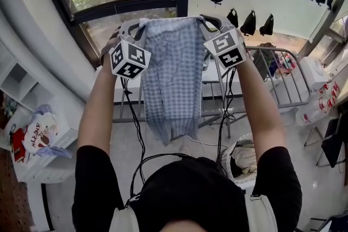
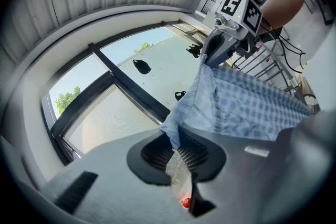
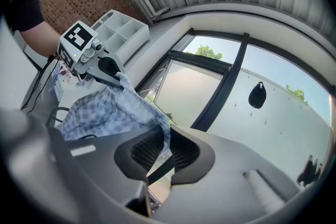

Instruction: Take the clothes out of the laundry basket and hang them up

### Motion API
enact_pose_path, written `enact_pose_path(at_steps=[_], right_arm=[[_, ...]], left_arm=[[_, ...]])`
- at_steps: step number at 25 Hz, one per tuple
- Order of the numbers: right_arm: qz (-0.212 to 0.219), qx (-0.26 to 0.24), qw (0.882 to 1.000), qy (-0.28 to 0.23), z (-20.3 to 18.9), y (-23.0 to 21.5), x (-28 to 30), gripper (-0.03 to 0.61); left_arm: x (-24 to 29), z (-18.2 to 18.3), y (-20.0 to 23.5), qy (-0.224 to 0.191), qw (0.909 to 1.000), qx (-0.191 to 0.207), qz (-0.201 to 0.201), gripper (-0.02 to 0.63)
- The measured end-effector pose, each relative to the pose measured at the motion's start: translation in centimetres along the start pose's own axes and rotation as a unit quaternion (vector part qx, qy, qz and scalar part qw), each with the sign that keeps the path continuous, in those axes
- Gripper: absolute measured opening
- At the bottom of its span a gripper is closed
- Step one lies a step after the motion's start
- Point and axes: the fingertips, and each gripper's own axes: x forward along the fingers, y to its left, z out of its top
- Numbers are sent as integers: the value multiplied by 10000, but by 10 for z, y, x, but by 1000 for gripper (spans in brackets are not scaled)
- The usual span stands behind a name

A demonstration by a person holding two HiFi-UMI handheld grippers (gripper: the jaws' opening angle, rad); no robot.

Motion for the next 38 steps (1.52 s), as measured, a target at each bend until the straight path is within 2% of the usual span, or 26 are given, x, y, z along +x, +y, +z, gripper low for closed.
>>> enact_pose_path(at_steps=[6,10,16,20,24,27,33,35,36,37,38], right_arm=[[442,395,9976,370,-72,-11,82,51],[750,838,9915,654,-126,-2,127,55],[1141,1033,9815,1138,-197,26,168,55],[1411,1089,9727,1486,-240,54,183,55],[1706,1135,9621,1797,-274,81,188,55],[1901,1319,9520,2005,-294,103,185,55],[2152,1377,9375,2363,-321,137,177,56],[2221,1392,9320,2503,-328,146,173,59],[2266,1425,9292,2548,-330,149,171,66],[2343,1494,9259,2561,-330,154,168,81],[2451,1599,9221,2531,-329,159,165,128]], left_arm=[[82,-48,-18,409,9987,-162,-267,29],[125,-86,-44,648,9962,-188,-549,31],[168,-141,-93,1140,9874,-397,-1019,34],[184,-174,-129,1443,9787,-595,-1333,35],[191,-197,-164,1681,9676,-961,-1623,37],[189,-212,-191,1868,9580,-1197,-1819,38],[178,-237,-231,2216,9397,-1561,-2084,51],[175,-240,-238,2247,9356,-1722,-2108,71],[173,-241,-241,2250,9333,-1818,-2129,102],[171,-241,-244,2248,9307,-1914,-2162,138],[168,-241,-246,2235,9280,-2011,-2199,174]])
